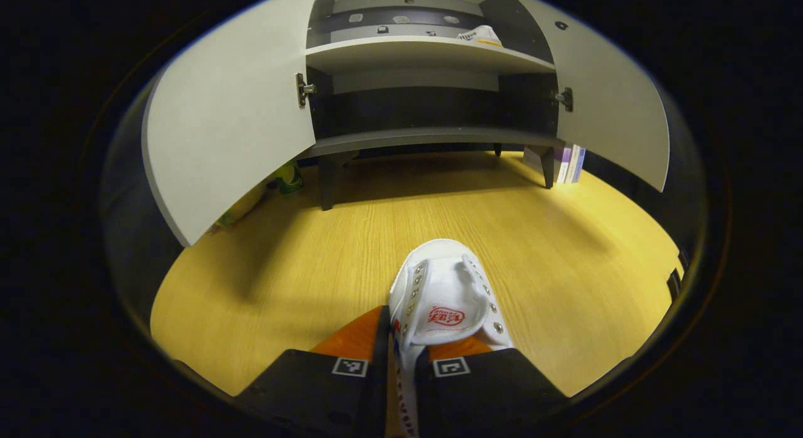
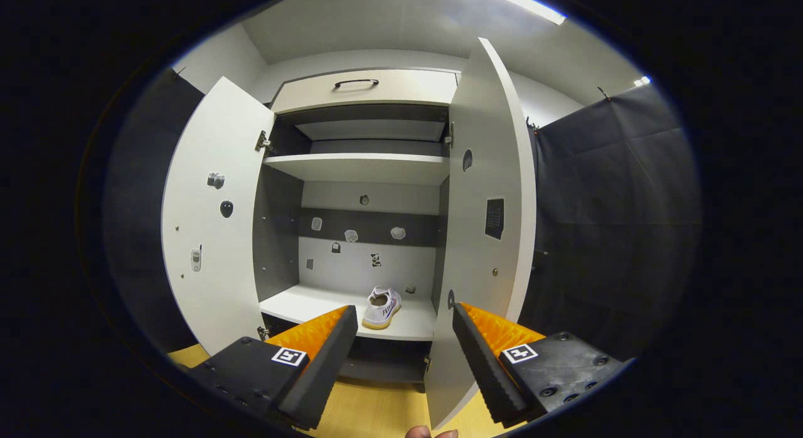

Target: Grab one shoe with the right hand and put it into the shoe cabinet, grab the other shoe with the left hand and put it into the shoe cabinet; then close the right door with the right hand and the left door with the left hand.

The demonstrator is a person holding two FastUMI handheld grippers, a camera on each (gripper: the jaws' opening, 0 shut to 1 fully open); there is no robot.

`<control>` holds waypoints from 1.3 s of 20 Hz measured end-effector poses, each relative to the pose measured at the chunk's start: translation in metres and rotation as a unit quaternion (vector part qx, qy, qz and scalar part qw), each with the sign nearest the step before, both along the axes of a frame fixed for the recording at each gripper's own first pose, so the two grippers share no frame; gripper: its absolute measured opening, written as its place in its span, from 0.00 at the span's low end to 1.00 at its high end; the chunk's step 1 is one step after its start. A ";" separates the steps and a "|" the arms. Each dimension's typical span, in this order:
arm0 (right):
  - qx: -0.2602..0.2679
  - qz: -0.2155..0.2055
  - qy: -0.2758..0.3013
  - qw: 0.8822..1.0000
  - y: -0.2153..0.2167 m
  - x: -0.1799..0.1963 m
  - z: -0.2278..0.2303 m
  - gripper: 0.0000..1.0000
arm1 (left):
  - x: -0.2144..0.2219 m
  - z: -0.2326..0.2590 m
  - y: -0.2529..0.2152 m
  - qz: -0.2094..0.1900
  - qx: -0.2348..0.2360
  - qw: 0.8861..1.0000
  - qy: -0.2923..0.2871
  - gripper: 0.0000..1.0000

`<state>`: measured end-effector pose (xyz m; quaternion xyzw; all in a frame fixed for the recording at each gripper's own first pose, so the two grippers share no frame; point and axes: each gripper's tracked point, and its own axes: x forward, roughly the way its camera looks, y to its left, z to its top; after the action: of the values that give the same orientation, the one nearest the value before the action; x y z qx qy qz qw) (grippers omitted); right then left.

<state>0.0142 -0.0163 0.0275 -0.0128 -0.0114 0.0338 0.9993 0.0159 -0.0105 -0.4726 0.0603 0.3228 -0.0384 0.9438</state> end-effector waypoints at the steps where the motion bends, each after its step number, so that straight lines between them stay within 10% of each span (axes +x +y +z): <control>1: -0.001 0.000 -0.001 1.000 -0.001 -0.001 0.000 0.97 | 0.001 0.000 0.000 -0.004 0.005 1.000 0.009 0.13; 16: 0.030 0.013 -0.019 0.999 -0.030 -0.016 0.020 0.97 | -0.024 0.143 -0.004 0.080 -0.054 0.995 0.025 0.05; 26: 0.043 0.020 -0.009 0.999 -0.053 -0.026 0.010 0.97 | 0.056 0.317 -0.029 0.116 -0.100 0.986 -0.064 0.06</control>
<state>-0.0116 -0.0695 0.0372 0.0304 -0.0225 0.0534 0.9979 0.0719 -0.0391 -0.1559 -0.0695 0.2613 0.0430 0.9618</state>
